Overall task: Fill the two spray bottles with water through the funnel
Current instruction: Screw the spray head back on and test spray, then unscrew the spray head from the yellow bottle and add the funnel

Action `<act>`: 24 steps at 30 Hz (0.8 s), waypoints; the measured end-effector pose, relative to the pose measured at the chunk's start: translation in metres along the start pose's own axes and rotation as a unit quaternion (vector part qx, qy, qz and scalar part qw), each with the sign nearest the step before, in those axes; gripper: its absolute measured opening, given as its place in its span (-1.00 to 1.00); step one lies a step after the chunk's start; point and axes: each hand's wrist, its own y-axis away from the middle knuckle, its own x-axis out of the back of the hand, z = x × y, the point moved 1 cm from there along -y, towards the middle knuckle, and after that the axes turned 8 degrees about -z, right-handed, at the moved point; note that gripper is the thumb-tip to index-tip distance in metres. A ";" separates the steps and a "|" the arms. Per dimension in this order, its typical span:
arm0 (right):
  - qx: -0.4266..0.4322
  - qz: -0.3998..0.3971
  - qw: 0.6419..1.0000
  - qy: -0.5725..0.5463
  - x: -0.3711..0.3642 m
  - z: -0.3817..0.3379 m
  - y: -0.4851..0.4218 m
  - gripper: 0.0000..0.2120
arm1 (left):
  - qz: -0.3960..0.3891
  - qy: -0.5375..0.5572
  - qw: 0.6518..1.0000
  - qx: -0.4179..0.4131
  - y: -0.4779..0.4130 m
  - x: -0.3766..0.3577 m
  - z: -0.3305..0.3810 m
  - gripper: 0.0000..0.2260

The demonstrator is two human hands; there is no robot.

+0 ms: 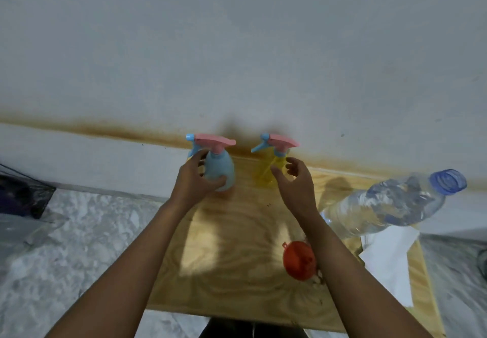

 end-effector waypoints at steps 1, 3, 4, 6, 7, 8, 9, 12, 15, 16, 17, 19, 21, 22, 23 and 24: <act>-0.008 0.000 1.000 0.010 0.000 0.004 -0.006 -0.51 | -0.004 -0.007 1.000 0.003 -0.009 0.001 -0.003 -0.31; 0.001 0.000 1.000 0.015 -0.002 0.006 -0.017 -0.40 | -0.013 -0.014 1.000 0.008 -0.024 0.001 -0.007 -0.31; 0.011 0.001 1.000 0.012 -0.003 0.006 -0.022 -0.40 | -0.018 -0.016 1.000 0.010 -0.030 0.000 -0.009 -0.32; 0.024 0.000 1.000 0.007 -0.006 0.003 -0.031 -0.48 | -0.025 -0.021 0.999 0.015 -0.041 -0.001 -0.016 -0.36; 0.029 -0.003 1.000 0.006 -0.008 0.001 -0.035 -0.52 | -0.028 -0.026 0.999 0.018 -0.045 -0.001 -0.018 -0.37; 0.032 -0.006 0.999 0.005 -0.009 -0.001 -0.038 -0.56 | -0.030 -0.032 0.999 0.021 -0.049 -0.001 -0.022 -0.36; 0.035 -0.005 0.999 0.003 -0.010 -0.002 -0.040 -0.61 | -0.032 -0.035 0.999 0.024 -0.052 -0.002 -0.024 -0.36; 0.041 0.008 0.999 0.000 -0.012 0.000 -0.045 -0.72 | -0.041 -0.029 0.998 0.025 -0.057 -0.003 -0.028 -0.39; 0.042 0.012 0.999 0.013 -0.012 0.004 -0.044 -0.74 | -0.048 -0.028 0.998 0.023 -0.058 -0.004 -0.029 -0.38; 0.044 0.013 0.999 0.015 -0.011 0.004 -0.043 -0.75 | -0.050 -0.028 0.998 0.028 -0.058 -0.004 -0.029 -0.38; 0.046 0.013 0.999 0.014 -0.010 0.004 -0.042 -0.75 | -0.051 -0.028 0.998 0.034 -0.057 -0.003 -0.028 -0.37; 0.054 0.011 0.998 0.009 -0.007 0.003 -0.039 -0.76 | -0.058 -0.011 0.998 0.038 -0.052 -0.004 -0.023 -0.32; 0.068 0.010 0.998 0.003 -0.002 0.000 -0.033 -0.77 | -0.049 0.024 0.998 0.027 -0.040 -0.005 -0.011 -0.27; 0.074 0.007 0.997 -0.001 0.000 -0.002 -0.029 -0.77 | -0.025 0.025 0.999 0.021 -0.031 -0.006 -0.002 -0.26; 0.080 0.003 0.997 -0.006 0.003 -0.005 -0.024 -0.76 | 0.011 0.006 1.000 0.016 -0.020 -0.009 0.005 -0.27; 0.084 -0.001 0.996 -0.010 0.006 -0.007 -0.018 -0.75 | 0.048 -0.012 0.999 0.006 -0.007 -0.014 0.010 -0.29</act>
